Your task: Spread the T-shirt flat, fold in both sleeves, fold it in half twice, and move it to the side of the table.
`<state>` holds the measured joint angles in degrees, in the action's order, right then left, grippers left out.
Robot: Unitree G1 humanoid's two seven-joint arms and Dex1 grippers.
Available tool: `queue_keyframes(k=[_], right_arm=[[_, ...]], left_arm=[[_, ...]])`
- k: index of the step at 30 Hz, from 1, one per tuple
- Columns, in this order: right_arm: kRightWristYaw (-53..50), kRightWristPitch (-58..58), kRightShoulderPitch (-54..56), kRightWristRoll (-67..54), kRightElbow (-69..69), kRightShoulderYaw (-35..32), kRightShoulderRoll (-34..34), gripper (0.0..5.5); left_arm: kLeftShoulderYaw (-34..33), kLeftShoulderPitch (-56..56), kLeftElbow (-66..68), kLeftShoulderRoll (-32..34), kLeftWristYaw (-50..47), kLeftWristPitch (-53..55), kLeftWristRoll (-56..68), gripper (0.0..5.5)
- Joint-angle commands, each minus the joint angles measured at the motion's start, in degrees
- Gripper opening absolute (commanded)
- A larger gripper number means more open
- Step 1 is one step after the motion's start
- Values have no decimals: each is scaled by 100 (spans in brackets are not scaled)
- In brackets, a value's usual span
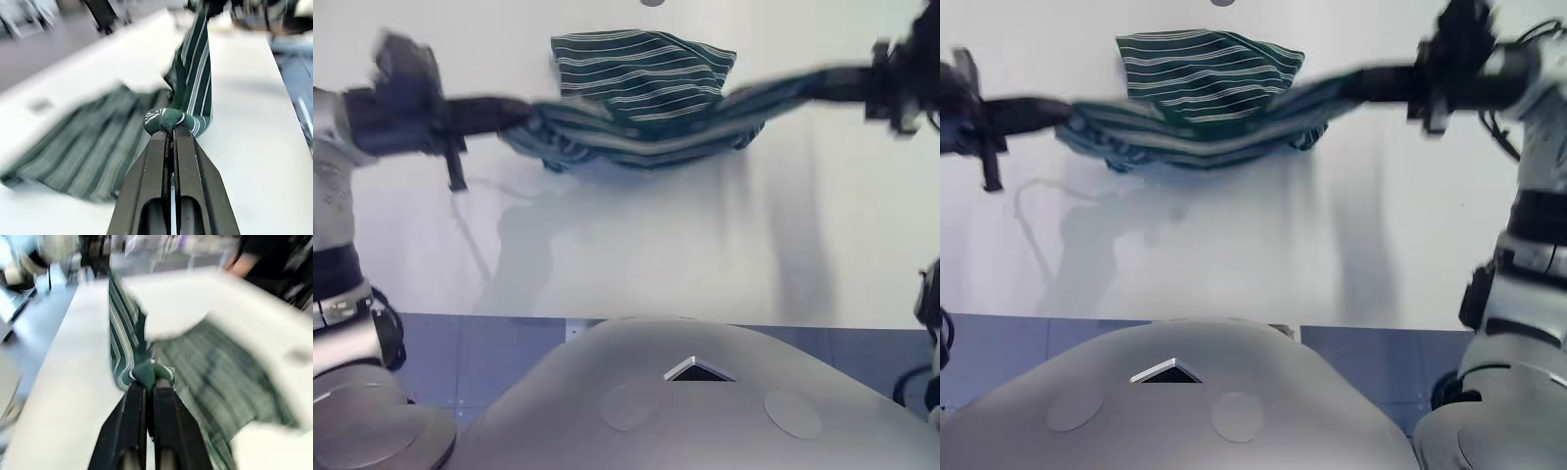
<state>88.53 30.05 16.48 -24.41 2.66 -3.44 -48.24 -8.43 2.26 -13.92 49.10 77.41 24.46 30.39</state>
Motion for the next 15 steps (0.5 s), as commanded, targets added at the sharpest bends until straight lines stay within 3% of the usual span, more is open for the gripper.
queue_keyframes(k=[1,8,9,13,15], right_arm=[[127,-883,-993,581,291,425,-520,5],[-82,-3097,-2102,1846,-687,1124,-915,5],[-155,-3149,-2258,1800,-551,1141,-859,35],[-96,-2202,-2648,1043,330,983,-1000,94],[240,-1504,-2754,271,708,687,-1547,130]], left_arm=[[556,-919,-292,181,59,-987,-869,0],[1299,-2062,272,237,-201,-3425,-2405,0],[1395,-2144,332,218,-329,-3676,-2630,0],[1379,-2368,183,325,-547,-3712,-2612,63],[1029,-2685,-328,703,-267,-3183,-1954,96]])
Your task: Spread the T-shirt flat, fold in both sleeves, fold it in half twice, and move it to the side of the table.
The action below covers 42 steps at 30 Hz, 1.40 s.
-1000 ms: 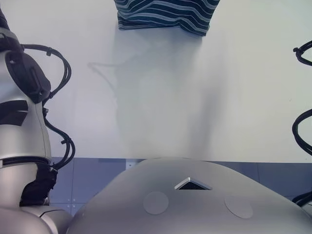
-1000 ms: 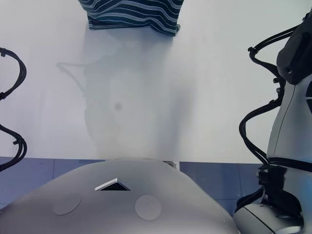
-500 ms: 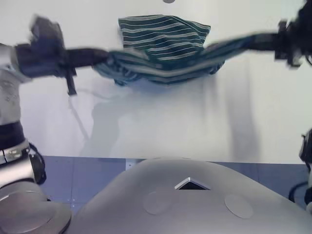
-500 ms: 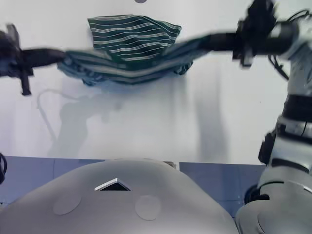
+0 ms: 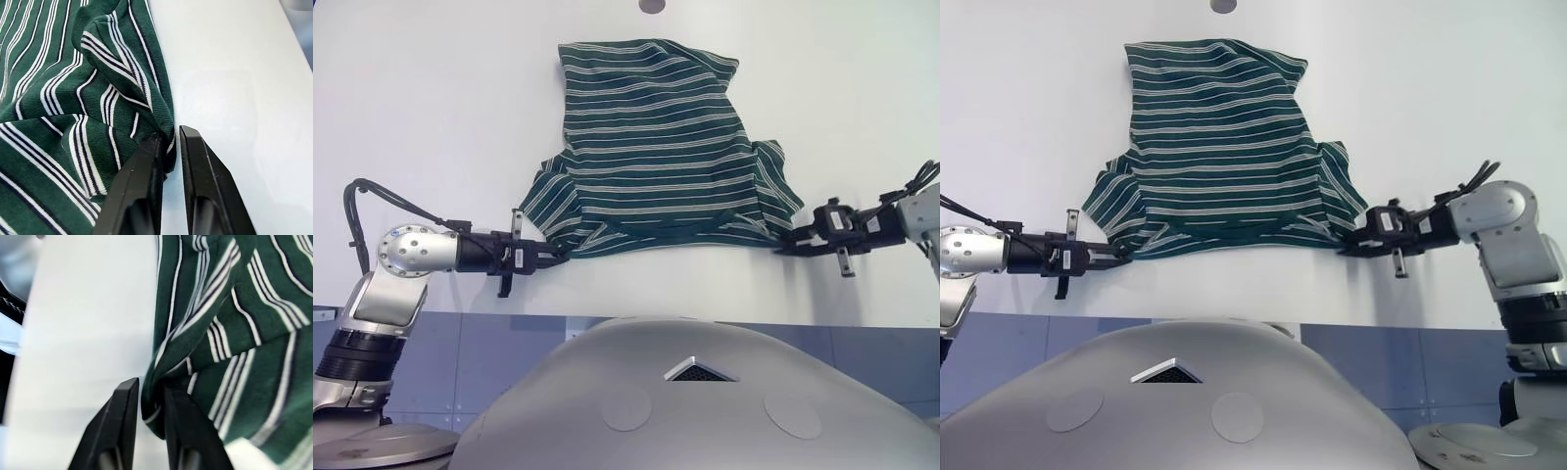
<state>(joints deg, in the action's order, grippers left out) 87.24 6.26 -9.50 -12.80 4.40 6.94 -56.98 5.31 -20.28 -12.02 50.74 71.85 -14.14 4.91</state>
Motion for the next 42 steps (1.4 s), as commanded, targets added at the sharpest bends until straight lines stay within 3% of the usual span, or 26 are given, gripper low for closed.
queue_keyframes(k=[1,3,5,7,11,15,17,19,21,24,29,37,42], right_arm=[[465,1207,-14,-1302,566,-505,-881,153],[518,1800,589,-1948,426,-717,-964,193],[254,2399,1586,-2326,79,-744,-517,200],[-338,2306,2289,-2011,-404,-505,163,200],[-2052,1338,3525,-771,-2420,-43,1718,200],[-3567,422,5007,-26,-4806,-152,2699,200],[-3948,10,5491,314,-5663,-44,3001,200],[-4328,-499,5829,832,-6358,208,3293,200],[-4553,-984,5960,1285,-6789,454,3560,200],[-4603,-1486,6023,1914,-7148,825,3625,200],[-4611,-1819,6113,2509,-7486,1124,3790,200],[-3938,-1979,6301,2120,-7238,549,3703,200],[-3621,-1900,5978,2551,-7307,925,3856,200]], left_arm=[[-547,-591,-765,733,432,935,899,117],[-890,-770,-1191,1073,662,1606,1510,153],[-1046,-221,-1298,1250,729,2508,2246,191],[-872,1272,-729,752,272,3035,2481,218],[327,3896,1846,-1241,-1606,1821,445,240],[1277,4889,4001,-2591,-2344,836,-678,240],[1523,4982,4714,-2917,-2355,617,-881,240],[1846,4620,4666,-2856,-1775,631,-958,240],[2113,3989,3700,-2433,-933,985,-724,240],[2193,3450,2491,-1963,-406,1540,-420,240],[2077,3424,1862,-1888,-622,1951,-386,240],[851,3954,512,-1857,-743,3470,1064,240],[501,4482,1522,-1528,-930,3181,733,240]])
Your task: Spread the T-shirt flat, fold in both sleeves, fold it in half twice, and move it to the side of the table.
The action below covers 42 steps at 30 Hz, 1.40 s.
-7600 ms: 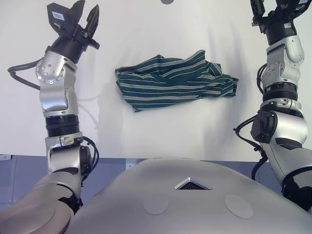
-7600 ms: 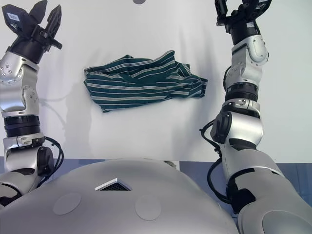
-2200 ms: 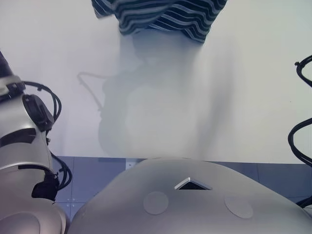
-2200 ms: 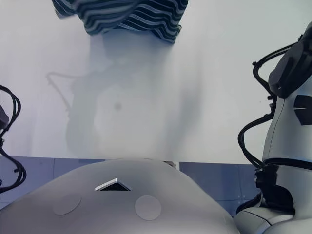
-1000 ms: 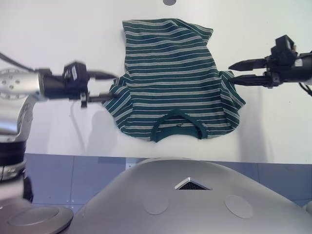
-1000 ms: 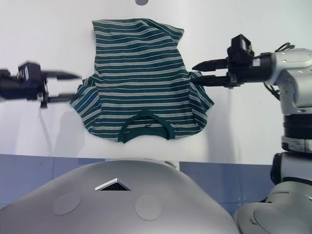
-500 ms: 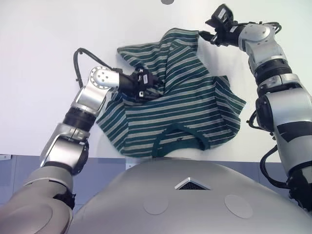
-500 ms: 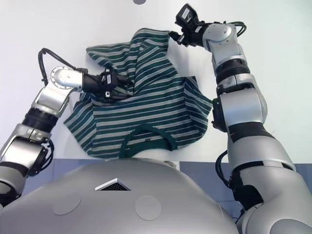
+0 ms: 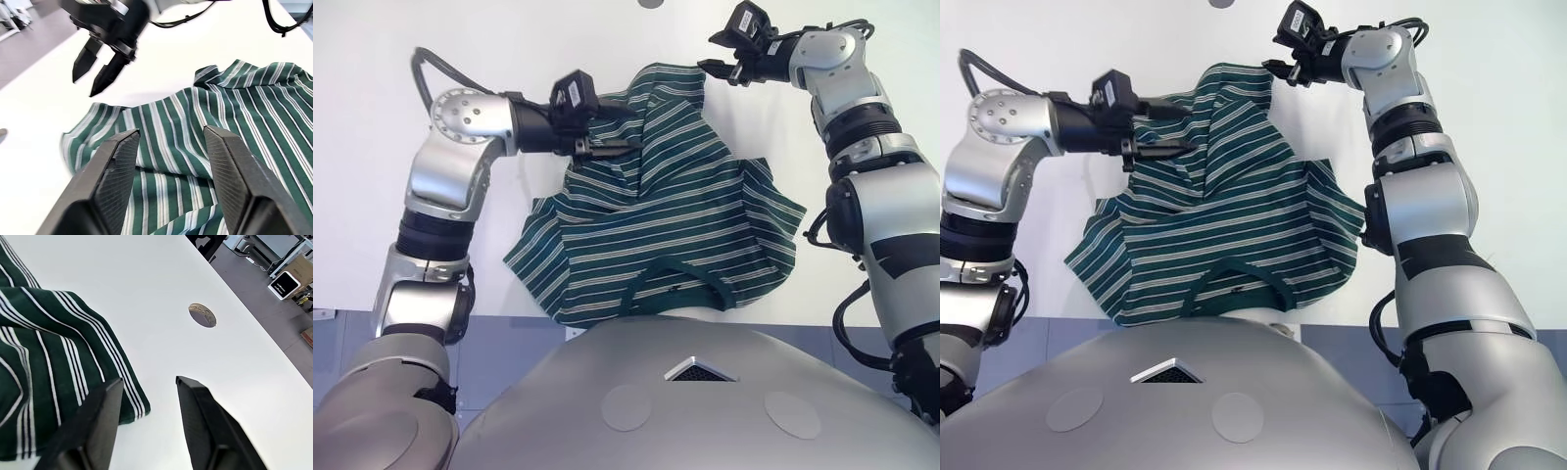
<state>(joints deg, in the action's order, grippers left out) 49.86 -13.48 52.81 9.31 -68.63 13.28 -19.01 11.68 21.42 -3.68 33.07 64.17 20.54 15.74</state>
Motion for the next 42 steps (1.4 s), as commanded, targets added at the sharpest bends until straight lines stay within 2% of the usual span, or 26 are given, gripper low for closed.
queue_keyframes(k=[1,6,8,12,14,16,18,20,24,28,31,33,38,40,42], right_arm=[[-148,112,-275,541,-87,436,92,200],[-1894,192,-39,1638,-512,1203,156,200],[-2465,104,210,1931,-618,1383,138,200],[-3134,-84,635,2038,-678,1333,230,200],[-3149,-285,755,1934,-628,1200,240,200],[-3032,-489,789,1779,-559,1035,213,200],[-2881,-646,782,1601,-477,849,163,200],[-2689,-727,735,1389,-392,632,115,200],[-2475,-696,601,1210,-324,424,36,200],[-2365,-642,484,1140,-281,291,12,200],[-2303,-621,472,1099,-244,245,46,200],[-2269,-616,470,1046,-220,203,43,200],[-2254,-573,401,949,-195,84,30,200],[-2263,-539,351,909,-200,20,50,200],[-2265,-503,290,857,-190,-27,51,200]], left_arm=[[-207,441,1059,227,-302,-461,-457,240],[-492,1841,3816,-111,-1868,-1630,-1282,240],[-345,2281,4848,-301,-2310,-2148,-1653,240],[190,2578,6060,-541,-2287,-2757,-2338,240],[353,2527,6413,-524,-2079,-2938,-2550,240],[374,2542,6735,-501,-2276,-3092,-2690,240],[362,2376,6652,-513,-2176,-3377,-2679,240],[716,1919,6325,-489,-2186,-3811,-3019,240],[1296,825,4838,-295,-2475,-4492,-3667,240],[1321,236,3475,-138,-2166,-4055,-3519,240],[1362,14,3248,10,-2178,-3907,-3661,240],[984,214,3235,18,-2195,-3635,-3306,240],[-514,1328,3226,-153,-1807,-2471,-1478,240],[-717,1644,3967,4,-1868,-2538,-1466,240],[-626,1820,5013,122,-2216,-2725,-1832,240]])
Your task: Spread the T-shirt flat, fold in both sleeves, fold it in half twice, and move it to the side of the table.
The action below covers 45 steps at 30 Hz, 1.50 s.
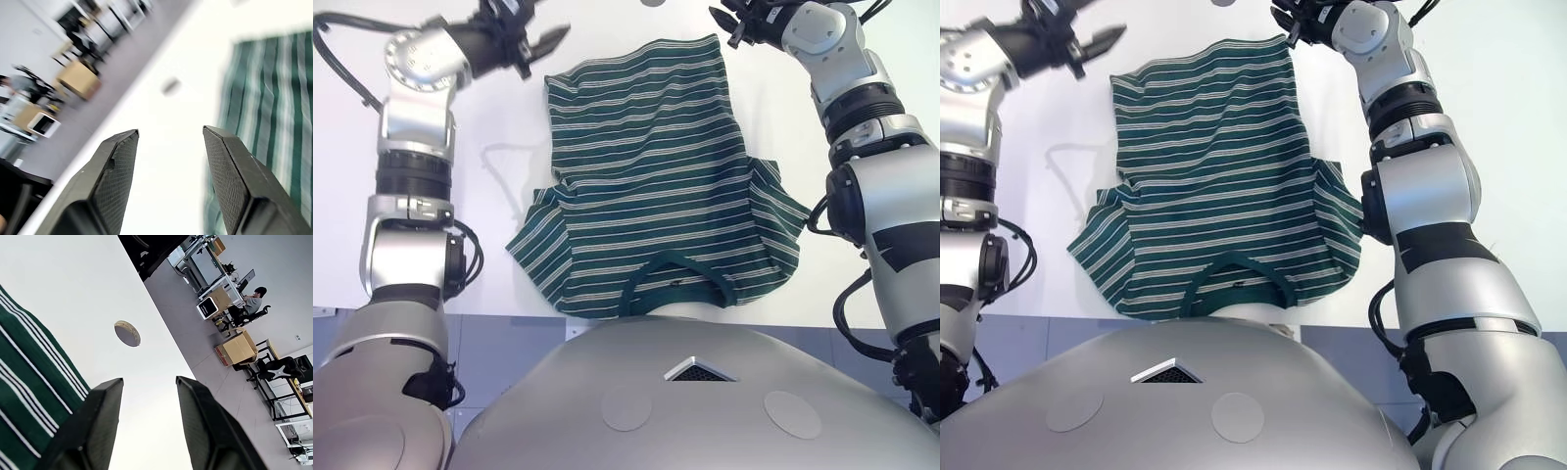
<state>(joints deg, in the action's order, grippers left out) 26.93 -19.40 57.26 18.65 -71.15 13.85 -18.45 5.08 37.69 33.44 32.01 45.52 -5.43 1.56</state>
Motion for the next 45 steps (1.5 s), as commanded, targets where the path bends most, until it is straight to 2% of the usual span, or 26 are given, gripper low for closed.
queue_keyframes(k=[1,5,10,14,21,24,26,28,32,35,38,41,45], right_arm=[[36,103,-181,-103,65,-95,-6,200],[74,130,-316,-159,116,-121,52,200],[90,134,-354,-123,138,-118,43,200],[63,156,-394,-96,122,-102,46,200],[61,188,-484,-76,114,-69,123,200],[49,228,-496,-91,78,-74,176,200],[-3,257,-506,-117,68,-95,240,200],[-39,264,-549,-143,83,-116,277,200],[-78,274,-785,-177,130,-183,187,200],[-144,296,-874,-228,200,-287,102,200],[-374,327,-745,-361,235,-495,-69,200],[-506,364,-591,-490,301,-699,-271,200],[-492,376,-539,-583,493,-818,-452,200]], left_arm=[[124,259,1744,239,-537,-208,-598,240],[436,458,2883,0,-878,-545,-1119,240],[464,248,2801,281,522,-702,-956,240],[647,100,2688,155,715,-782,-1091,240],[617,635,3614,-550,-548,-828,-1225,240],[549,964,4022,-600,-2082,-894,-1450,240],[-9,1214,4156,-567,-3075,-1027,-1089,240],[-730,1316,4187,-489,-3252,-1155,-474,240],[-771,1051,3999,-356,-2770,-1551,-496,240],[-428,718,3661,-674,-1520,-1786,-560,240],[463,259,3388,-704,-428,-1801,-1223,240],[1073,232,3548,-736,-730,-1675,-1917,240],[1374,695,4080,-821,-1666,-1183,-2331,240]])
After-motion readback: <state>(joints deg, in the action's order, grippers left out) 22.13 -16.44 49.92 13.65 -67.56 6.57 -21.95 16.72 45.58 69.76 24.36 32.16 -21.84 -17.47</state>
